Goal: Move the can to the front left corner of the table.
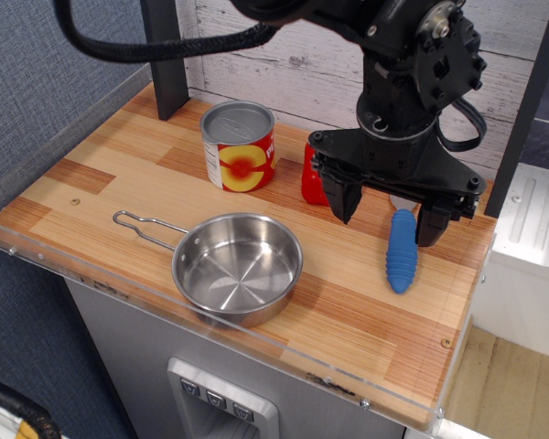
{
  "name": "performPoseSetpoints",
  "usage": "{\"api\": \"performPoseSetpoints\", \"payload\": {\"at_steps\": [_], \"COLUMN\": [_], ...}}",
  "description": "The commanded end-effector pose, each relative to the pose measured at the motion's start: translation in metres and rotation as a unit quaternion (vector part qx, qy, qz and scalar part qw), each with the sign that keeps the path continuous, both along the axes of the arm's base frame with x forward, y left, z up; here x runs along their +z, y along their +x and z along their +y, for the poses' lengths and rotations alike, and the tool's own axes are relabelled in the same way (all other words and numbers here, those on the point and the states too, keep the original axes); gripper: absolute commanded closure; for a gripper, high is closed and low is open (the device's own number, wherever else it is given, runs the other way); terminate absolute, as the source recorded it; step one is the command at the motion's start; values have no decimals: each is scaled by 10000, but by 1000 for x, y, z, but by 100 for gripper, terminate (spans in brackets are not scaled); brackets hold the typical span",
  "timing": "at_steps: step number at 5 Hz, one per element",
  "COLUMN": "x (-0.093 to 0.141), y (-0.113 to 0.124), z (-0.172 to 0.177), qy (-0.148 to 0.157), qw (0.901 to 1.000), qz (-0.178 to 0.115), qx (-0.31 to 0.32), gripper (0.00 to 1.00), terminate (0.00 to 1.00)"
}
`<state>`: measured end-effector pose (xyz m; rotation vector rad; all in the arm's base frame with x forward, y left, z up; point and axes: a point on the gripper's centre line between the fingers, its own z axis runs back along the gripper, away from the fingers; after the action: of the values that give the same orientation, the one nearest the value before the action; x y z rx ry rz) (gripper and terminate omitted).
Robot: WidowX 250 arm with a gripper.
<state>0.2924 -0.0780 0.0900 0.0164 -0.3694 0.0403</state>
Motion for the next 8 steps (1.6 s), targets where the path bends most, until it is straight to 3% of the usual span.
{"api": "performPoseSetpoints", "payload": {"at_steps": [1,3,4,5,7,8], "x": [0,11,13,11,-1,-4], "y": [0,21,45,71,111,116], "z": [0,36,52,68,96,106], "qy": [0,93,405,414,596,720], "qw": [10000,9937,9721,9439,9051,8866], "qz": [0,-50,166,112,559,745], "qx": [0,-1119,-2304,-3275,-4173,-4509], "gripper": [0,0,0,0,0,0], "terminate": [0,0,0,0,0,0]}}
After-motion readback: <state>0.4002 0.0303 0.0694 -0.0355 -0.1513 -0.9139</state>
